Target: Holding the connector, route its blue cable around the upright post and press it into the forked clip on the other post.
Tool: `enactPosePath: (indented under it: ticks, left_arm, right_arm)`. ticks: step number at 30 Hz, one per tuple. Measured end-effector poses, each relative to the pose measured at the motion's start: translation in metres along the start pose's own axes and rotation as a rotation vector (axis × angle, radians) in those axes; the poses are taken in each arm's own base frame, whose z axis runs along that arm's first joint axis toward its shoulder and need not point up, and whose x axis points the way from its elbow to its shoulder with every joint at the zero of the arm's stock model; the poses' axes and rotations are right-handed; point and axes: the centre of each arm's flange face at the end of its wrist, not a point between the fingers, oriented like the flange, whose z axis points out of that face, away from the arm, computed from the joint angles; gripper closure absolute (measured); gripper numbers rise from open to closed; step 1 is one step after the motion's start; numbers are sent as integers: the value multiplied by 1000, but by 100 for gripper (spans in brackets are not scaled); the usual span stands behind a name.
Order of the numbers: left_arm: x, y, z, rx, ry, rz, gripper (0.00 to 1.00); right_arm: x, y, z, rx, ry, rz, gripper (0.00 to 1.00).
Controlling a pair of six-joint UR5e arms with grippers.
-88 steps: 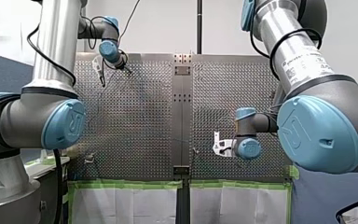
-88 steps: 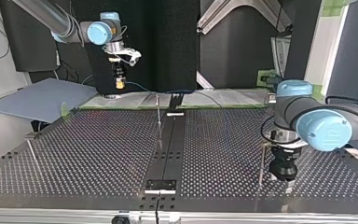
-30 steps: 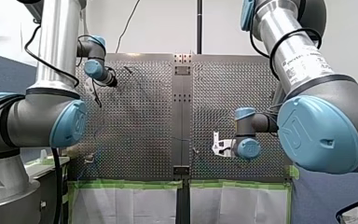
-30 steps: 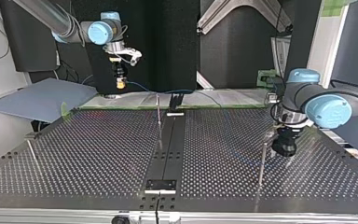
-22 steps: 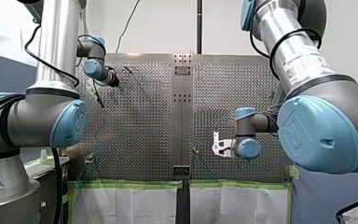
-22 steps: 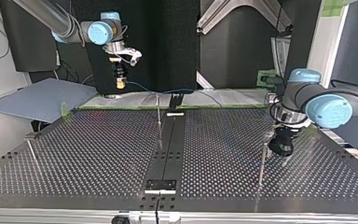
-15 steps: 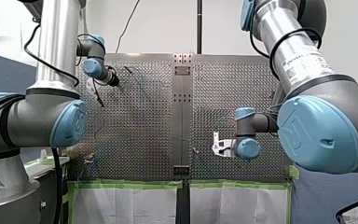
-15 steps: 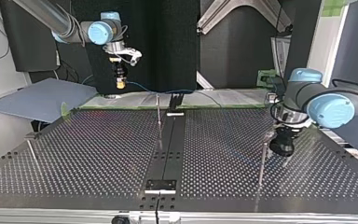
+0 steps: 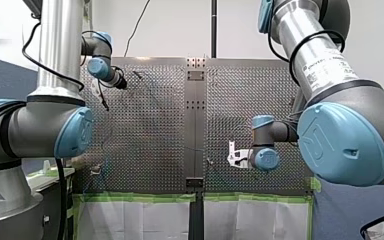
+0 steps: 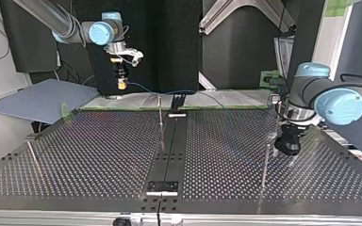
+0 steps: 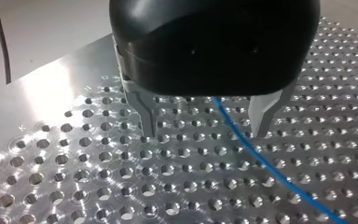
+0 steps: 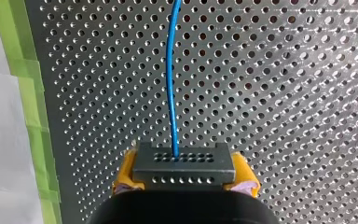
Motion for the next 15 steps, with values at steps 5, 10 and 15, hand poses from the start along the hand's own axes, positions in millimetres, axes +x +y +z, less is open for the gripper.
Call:
enactPosePath:
  ticks: [5, 10, 15]
  left_arm:
    - [4, 0, -13, -2, 4, 3, 2]
    - [6, -2, -31, -6, 3, 5, 2]
    - [8, -1, -48, -36, 1, 24, 2]
  right_arm:
    - [0, 0, 0, 0, 1, 1, 100]
    - [0, 0, 0, 0, 2, 2, 100]
    - [1, 0, 0, 2, 4, 3, 100]
